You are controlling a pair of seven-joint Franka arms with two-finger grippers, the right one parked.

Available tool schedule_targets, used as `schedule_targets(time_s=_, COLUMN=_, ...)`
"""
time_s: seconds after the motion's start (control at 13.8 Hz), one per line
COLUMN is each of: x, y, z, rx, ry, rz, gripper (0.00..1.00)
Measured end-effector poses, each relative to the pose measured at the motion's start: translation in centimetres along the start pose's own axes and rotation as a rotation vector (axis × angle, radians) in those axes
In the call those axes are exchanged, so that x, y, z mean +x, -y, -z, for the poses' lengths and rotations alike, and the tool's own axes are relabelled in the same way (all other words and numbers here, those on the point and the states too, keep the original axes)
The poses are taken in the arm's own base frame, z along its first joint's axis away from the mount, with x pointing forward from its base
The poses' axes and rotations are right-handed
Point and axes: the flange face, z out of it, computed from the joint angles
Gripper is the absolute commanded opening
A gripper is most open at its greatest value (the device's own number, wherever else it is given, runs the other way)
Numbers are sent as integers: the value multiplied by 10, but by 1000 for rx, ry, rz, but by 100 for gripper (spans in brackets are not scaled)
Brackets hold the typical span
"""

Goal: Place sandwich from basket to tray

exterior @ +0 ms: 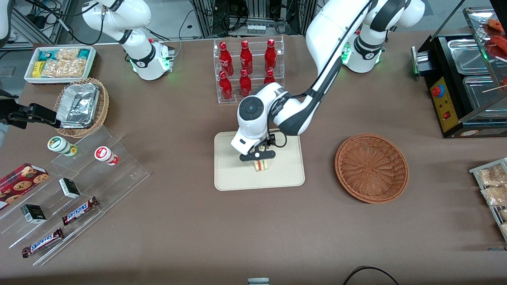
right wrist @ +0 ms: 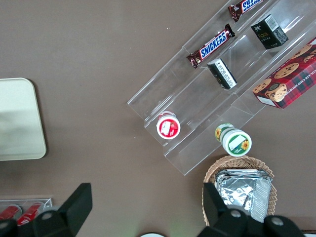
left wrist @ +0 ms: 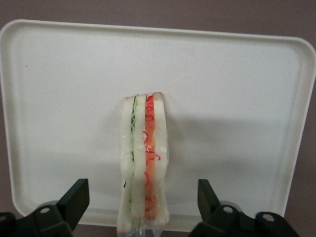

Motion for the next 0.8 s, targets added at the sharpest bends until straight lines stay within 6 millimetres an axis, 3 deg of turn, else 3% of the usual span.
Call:
schedule_targets(time_s=0.22, x=10, y=27, z=72, rx=19, ry=-3, rz=72, gripper=100)
schedule_targets(time_s=0.43, x=22, y=69, z=131, rx=61, ry=16, rz=130, gripper=100)
schedule_targets(time_s=0.58, x=36, y=106, z=164, rx=70, ry=20, rz=178, gripper=100)
schedule_targets(time_s=0.8, x=52, y=166, z=197, rx=68, ry=14, rz=164, gripper=100)
